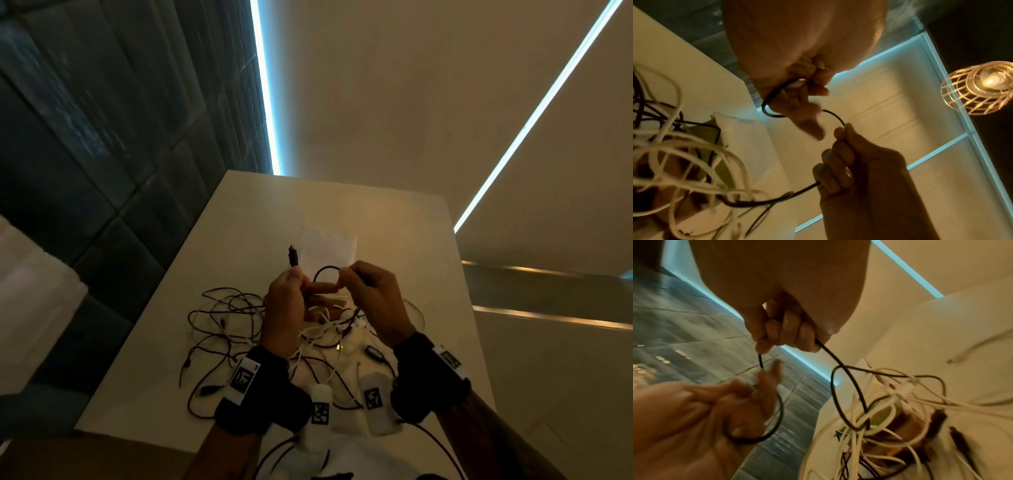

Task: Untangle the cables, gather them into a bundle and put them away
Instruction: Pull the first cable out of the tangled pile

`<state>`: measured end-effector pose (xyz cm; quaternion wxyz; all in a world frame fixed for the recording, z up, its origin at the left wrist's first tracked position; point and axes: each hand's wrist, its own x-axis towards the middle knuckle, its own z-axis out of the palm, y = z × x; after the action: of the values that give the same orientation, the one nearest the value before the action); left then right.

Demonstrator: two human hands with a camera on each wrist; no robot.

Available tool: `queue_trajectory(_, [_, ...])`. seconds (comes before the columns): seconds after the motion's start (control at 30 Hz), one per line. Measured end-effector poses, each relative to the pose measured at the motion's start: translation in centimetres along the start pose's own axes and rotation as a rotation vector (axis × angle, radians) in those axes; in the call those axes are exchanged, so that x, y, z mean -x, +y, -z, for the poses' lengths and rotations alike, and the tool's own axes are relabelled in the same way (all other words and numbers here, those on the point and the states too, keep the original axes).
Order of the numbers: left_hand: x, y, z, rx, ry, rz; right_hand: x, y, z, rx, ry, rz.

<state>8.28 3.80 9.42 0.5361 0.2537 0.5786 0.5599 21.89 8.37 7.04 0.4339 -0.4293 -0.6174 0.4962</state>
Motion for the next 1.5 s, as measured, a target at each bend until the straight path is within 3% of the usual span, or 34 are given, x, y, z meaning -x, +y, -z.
queue_trajectory(0.13, [0.5,0.7,-0.1,0.265,-0.170,0.109,1.4,-1.6,-0.6,-0.103,-0.143,0.044])
queue_trajectory(0.2, [0.7,1.0,-0.2,0.365,-0.315,0.119,2.0,-0.8,-0.7,-0.128,-0.166,0.020])
queue_trajectory(0.27, [0.9,0.9,-0.3,0.381,-0.350,0.094,2.6,0.1,-0.8,-0.157,-0.206,-0.018])
queue_trajectory(0.37, [0.8,0.7,-0.6,0.340,-0.312,0.000,3.2,1.4,-0.7,-0.212,-0.260,-0.083])
queue_trajectory(0.5, [0.4,1.1,-0.6,0.383,-0.275,-0.084,3.0,4.4,-0.6,-0.088,-0.294,-0.099])
queue_trajectory(0.93, [0.3,2.8,1.3,0.379,-0.219,-0.189,2.3,8.5,-2.4,-0.024,-0.290,-0.206])
queue_trajectory(1.27, [1.1,6.0,3.0,0.341,-0.208,-0.245,2.9,10.0,-3.4,-0.038,-0.205,-0.255])
queue_trajectory(1.4, [0.5,5.3,3.7,0.156,-0.085,-0.194,2.1,8.6,-3.2,0.003,-0.035,-0.235])
queue_trajectory(1.5, [0.2,4.3,3.2,0.004,0.046,-0.158,1.3,4.2,-3.0,-0.132,0.009,-0.151])
